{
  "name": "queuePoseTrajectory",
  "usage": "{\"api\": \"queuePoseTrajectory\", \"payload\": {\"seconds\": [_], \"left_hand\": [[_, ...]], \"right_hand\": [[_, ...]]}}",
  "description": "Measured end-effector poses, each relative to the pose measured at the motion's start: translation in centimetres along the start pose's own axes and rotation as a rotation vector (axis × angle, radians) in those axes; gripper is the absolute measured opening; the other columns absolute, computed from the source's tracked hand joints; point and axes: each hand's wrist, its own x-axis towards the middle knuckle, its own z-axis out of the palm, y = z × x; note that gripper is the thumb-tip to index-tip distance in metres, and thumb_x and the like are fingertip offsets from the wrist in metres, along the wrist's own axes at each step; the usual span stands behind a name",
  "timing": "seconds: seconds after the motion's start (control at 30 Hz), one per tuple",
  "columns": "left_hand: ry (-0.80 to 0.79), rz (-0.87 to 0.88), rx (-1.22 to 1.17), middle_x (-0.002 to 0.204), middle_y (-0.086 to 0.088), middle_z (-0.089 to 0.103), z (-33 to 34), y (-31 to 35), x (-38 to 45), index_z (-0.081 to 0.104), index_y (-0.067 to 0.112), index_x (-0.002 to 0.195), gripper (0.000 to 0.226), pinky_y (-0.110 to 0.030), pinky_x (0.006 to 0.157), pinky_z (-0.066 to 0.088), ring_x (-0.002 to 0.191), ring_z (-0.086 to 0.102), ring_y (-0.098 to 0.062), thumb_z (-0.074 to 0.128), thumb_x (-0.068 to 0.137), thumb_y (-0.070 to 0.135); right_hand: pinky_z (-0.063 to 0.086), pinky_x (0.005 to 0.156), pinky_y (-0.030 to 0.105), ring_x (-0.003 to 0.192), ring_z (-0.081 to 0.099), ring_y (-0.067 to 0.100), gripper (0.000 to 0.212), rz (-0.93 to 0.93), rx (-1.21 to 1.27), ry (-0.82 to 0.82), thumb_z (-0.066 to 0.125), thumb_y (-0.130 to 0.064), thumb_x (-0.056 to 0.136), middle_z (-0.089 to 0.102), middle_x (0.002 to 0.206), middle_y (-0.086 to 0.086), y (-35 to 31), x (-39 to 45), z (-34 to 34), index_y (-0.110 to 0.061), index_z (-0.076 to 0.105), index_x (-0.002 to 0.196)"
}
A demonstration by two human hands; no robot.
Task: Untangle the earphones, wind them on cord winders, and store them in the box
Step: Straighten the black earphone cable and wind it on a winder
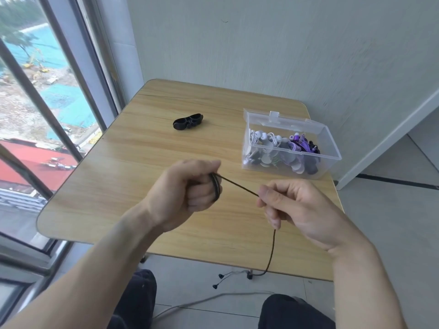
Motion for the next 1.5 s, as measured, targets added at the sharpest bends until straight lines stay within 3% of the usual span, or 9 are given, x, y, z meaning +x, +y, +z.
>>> {"api": "queuePoseTrajectory", "payload": {"seconds": [0.1,0.3,0.43,0.6,0.8,0.9,1.1,1.3,1.5], "left_hand": [[-0.032,0.016,-0.142,0.046,0.005,0.031,-0.7,0.5,0.0,0.02,0.02,0.068,0.052,-0.02,0.037,0.026,0.042,0.024,-0.012,0.071,0.078,0.025],[-0.16,-0.163,0.419,0.042,0.001,0.027,-0.6,0.7,-0.4,0.033,0.022,0.049,0.051,-0.042,0.053,0.008,0.046,0.016,-0.018,0.057,0.092,0.035],[-0.071,-0.205,0.467,0.046,-0.005,0.047,0.2,0.7,-0.3,0.05,0.016,0.053,0.045,-0.029,0.044,0.015,0.041,0.032,-0.014,0.057,0.091,0.039],[0.221,-0.062,0.043,0.073,-0.01,0.07,0.4,1.3,0.2,0.049,0.02,0.059,0.04,-0.024,0.04,0.016,0.069,0.071,-0.018,0.049,0.094,0.041],[0.309,0.065,-0.21,0.126,-0.017,0.067,-0.3,1.3,0.2,0.056,0.006,0.108,0.032,-0.024,0.053,0.043,0.119,0.064,-0.028,0.035,0.1,0.029],[0.379,0.085,0.125,0.121,-0.008,0.071,-0.3,0.6,0.6,0.061,0.005,0.12,0.038,-0.022,0.047,0.032,0.112,0.068,-0.022,0.043,0.096,0.03],[0.295,0.142,1.006,0.095,0.01,0.071,0.3,-1.1,0.1,0.07,0.021,0.105,0.037,-0.018,0.074,0.046,0.083,0.066,-0.006,0.04,0.104,0.043],[0.142,-0.004,1.004,0.046,0.006,0.042,0.8,-0.6,-0.4,0.046,0.01,0.052,0.069,-0.022,0.048,0.031,0.044,0.034,-0.011,0.029,0.104,0.053],[0.147,-0.08,0.426,0.05,0.004,0.019,1.1,0.4,0.0,0.022,0.021,0.058,0.05,-0.024,0.044,0.014,0.046,0.012,-0.014,0.052,0.092,0.042]], "right_hand": [[0.038,0.056,0.031,0.053,0.041,0.019,0.031,-0.003,-0.035,-0.015,0.071,-0.046,0.082,0.047,0.055,0.002,-0.1,-0.1,0.2,-0.015,0.069,0.076],[0.023,0.051,0.033,0.051,0.026,0.016,0.024,-0.09,0.096,0.402,0.072,-0.036,0.081,0.034,0.054,0.001,-0.3,0.4,-0.3,-0.014,0.071,0.073],[0.031,0.047,0.028,0.048,0.034,0.016,0.029,-0.069,0.082,0.493,0.067,-0.032,0.092,0.04,0.054,0.002,0.0,0.7,0.1,-0.007,0.066,0.079],[0.033,0.045,0.025,0.046,0.039,0.011,0.03,0.158,-0.041,0.332,0.063,-0.034,0.095,0.049,0.059,0.002,0.1,0.6,0.0,-0.007,0.067,0.081],[0.034,0.051,0.023,0.046,0.042,0.005,0.03,0.158,-0.477,0.032,0.059,-0.043,0.097,0.06,0.059,-0.006,0.2,1.2,3.1,-0.019,0.07,0.083],[0.035,0.053,0.025,0.047,0.044,0.004,0.028,0.151,-0.442,-0.169,0.056,-0.041,0.1,0.064,0.064,-0.004,0.4,1.4,5.4,-0.021,0.071,0.088],[0.035,0.052,0.023,0.052,0.041,0.01,0.021,0.078,-0.186,-0.293,0.063,-0.031,0.098,0.056,0.062,-0.003,-0.4,1.1,5.9,-0.017,0.074,0.09],[0.033,0.049,0.025,0.048,0.037,0.013,0.014,-0.004,0.173,-0.091,0.069,-0.026,0.086,0.047,0.054,-0.002,-0.9,0.2,2.8,-0.014,0.074,0.081],[0.04,0.055,0.028,0.052,0.043,0.018,0.036,0.082,0.222,0.035,0.07,-0.039,0.09,0.048,0.055,0.003,-0.1,-0.3,1.5,-0.012,0.067,0.066]]}}
